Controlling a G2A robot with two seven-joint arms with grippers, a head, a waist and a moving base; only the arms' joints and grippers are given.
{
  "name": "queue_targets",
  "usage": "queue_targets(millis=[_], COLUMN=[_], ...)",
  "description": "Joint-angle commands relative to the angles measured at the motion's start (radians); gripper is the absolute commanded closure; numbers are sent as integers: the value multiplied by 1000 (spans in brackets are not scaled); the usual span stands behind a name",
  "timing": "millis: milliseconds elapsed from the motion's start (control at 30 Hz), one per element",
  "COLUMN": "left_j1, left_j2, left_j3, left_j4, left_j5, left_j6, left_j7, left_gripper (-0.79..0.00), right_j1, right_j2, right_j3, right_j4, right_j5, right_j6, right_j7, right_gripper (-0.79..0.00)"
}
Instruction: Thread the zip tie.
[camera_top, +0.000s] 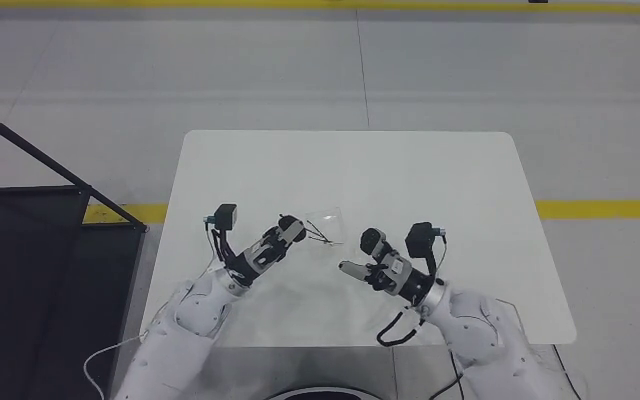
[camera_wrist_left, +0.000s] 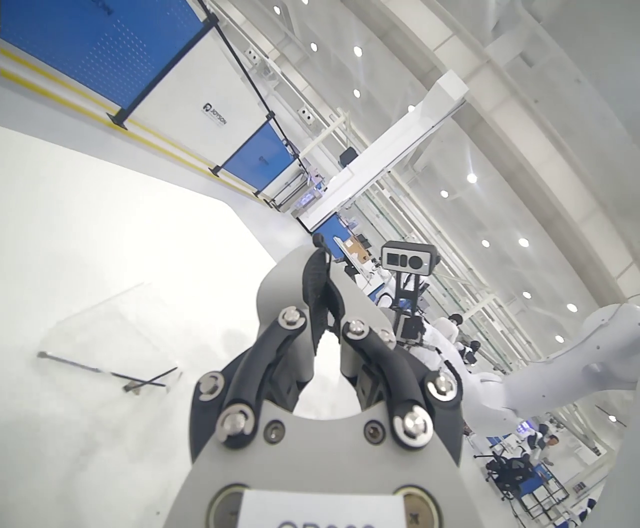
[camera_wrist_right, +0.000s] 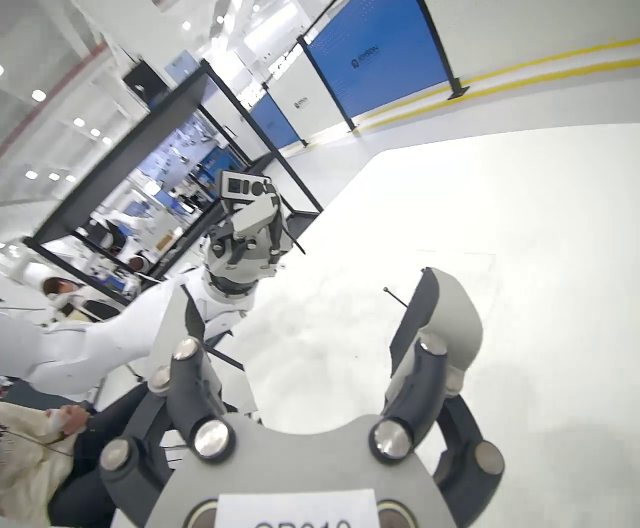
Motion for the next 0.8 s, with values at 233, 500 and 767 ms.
queue_targets(millis=[233, 500, 767], left_j1=[62, 62, 62], left_j2=[24, 24, 24], left_j3=[-100, -100, -100], left_j4=[-23, -23, -23], left_j5=[-60, -60, -60], left_j6=[4, 4, 4], left_j7=[-67, -67, -67], left_gripper=[0, 0, 0], right_j1=[-19, -9, 170], right_j2=[-1, -3, -45], right_j3=[-20, -40, -227], right_j4=[-44, -59, -92], right_j5=[-128, -174, -388], right_j6=[61, 88, 386], right_j7=[6, 46, 312], right_gripper=[-785, -785, -785])
